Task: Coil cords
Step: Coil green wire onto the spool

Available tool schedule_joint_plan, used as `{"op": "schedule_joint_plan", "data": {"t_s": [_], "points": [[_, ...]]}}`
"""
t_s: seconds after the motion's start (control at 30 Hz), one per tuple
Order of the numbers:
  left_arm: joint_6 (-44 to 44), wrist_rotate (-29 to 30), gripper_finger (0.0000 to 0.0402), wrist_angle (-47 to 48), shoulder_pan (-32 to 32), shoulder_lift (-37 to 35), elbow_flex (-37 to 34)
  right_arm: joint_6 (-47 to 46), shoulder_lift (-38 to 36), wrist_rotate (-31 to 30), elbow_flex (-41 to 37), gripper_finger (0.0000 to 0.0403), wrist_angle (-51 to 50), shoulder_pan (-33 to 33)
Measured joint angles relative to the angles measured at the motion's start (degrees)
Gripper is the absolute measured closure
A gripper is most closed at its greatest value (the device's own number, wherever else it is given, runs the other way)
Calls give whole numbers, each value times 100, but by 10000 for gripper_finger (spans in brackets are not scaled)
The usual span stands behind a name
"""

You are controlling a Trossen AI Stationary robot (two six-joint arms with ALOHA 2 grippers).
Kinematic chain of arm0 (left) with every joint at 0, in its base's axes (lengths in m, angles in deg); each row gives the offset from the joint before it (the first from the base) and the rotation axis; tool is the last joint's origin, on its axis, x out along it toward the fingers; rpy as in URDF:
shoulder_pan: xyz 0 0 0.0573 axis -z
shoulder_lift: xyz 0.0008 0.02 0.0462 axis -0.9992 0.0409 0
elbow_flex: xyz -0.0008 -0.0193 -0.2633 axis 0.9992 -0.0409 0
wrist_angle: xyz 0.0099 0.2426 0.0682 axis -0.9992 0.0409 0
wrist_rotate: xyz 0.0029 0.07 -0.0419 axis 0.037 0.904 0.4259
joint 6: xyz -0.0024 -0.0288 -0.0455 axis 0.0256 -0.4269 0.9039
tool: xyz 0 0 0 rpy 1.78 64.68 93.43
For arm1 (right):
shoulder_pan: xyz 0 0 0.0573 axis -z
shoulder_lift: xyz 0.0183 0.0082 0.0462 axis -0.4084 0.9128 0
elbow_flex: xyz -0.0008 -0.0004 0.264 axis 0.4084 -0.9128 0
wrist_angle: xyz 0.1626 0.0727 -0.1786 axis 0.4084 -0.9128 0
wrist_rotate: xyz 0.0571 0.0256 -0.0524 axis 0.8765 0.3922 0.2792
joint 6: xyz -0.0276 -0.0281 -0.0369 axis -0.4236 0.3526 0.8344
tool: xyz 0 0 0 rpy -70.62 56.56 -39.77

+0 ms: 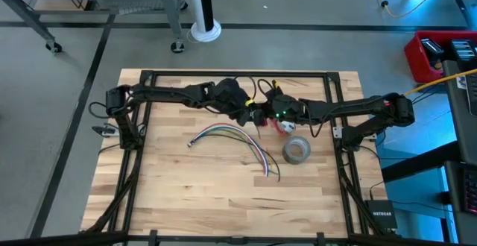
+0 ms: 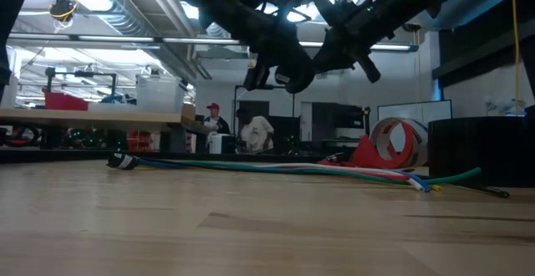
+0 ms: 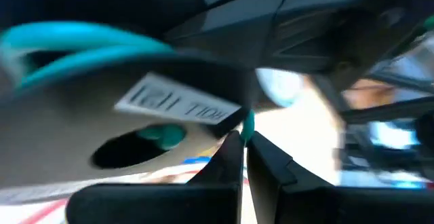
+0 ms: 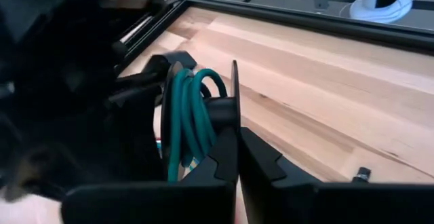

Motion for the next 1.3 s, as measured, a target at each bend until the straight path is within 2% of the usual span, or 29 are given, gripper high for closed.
{"op": "schedule_joint_plan", "data": {"t_s": [0.07,0.37,0.87,1.03,1.3], "points": [[-370,477,401,152,53,0,0,0,0,-28,0,398,-43,4],[-1348,1969,401,432,403,0,0,-2,-13,-32,0,398,-186,4],[-2694,4048,401,510,1158,0,0,0,-50,62,2,398,-207,11],[-2966,4150,395,492,1217,3,0,10,-90,66,4,398,-123,0],[-2836,4145,367,488,1214,138,-9,15,-90,63,4,398,-45,0]]}}
